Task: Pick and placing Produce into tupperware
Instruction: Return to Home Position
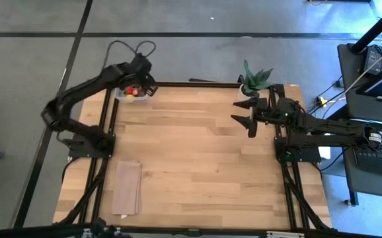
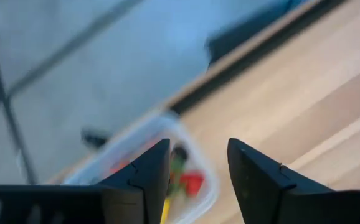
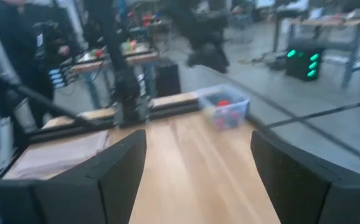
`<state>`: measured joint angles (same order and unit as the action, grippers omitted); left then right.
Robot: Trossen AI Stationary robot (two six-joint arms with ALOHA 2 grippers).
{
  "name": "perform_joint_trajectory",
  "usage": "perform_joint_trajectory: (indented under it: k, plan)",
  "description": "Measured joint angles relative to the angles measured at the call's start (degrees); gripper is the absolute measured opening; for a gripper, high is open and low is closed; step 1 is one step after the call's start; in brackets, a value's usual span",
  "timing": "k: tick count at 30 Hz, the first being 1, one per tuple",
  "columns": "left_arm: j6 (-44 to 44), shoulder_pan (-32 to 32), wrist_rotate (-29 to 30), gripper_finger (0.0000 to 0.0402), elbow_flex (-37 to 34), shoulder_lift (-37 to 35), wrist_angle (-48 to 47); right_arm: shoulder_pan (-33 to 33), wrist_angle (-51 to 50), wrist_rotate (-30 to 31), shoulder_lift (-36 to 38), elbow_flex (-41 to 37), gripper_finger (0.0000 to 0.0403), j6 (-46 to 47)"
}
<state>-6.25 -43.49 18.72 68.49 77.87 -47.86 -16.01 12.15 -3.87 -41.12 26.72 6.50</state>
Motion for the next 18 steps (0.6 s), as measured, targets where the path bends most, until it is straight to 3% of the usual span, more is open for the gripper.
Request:
perform_joint_trajectory:
  k: [3, 8, 14, 18]
  plan:
    - [1.94, 4.25, -0.55, 0.0156, 0.04, -6.64, 5.58, 0.0, 2.48, 3.54, 0.0, 0.01, 0.0291, -0.75]
    - [7.26, 10.81, -9.39, 0.0151, 0.11, -16.91, 17.4, -0.02, 1.83, 4.52, -0.91, 3.9, 0.0291, -5.6]
    - [8.78, 13.75, -10.76, 0.0145, 0.15, -23.82, 21.67, -1.75, -10.13, 16.18, -8.43, 17.98, 0.0291, -11.01]
    - [10.35, 14.62, -10.73, 0.0149, 0.15, -26.02, 21.38, -4.69, -15.04, 16.93, -11.69, 27.0, 0.0291, -14.83]
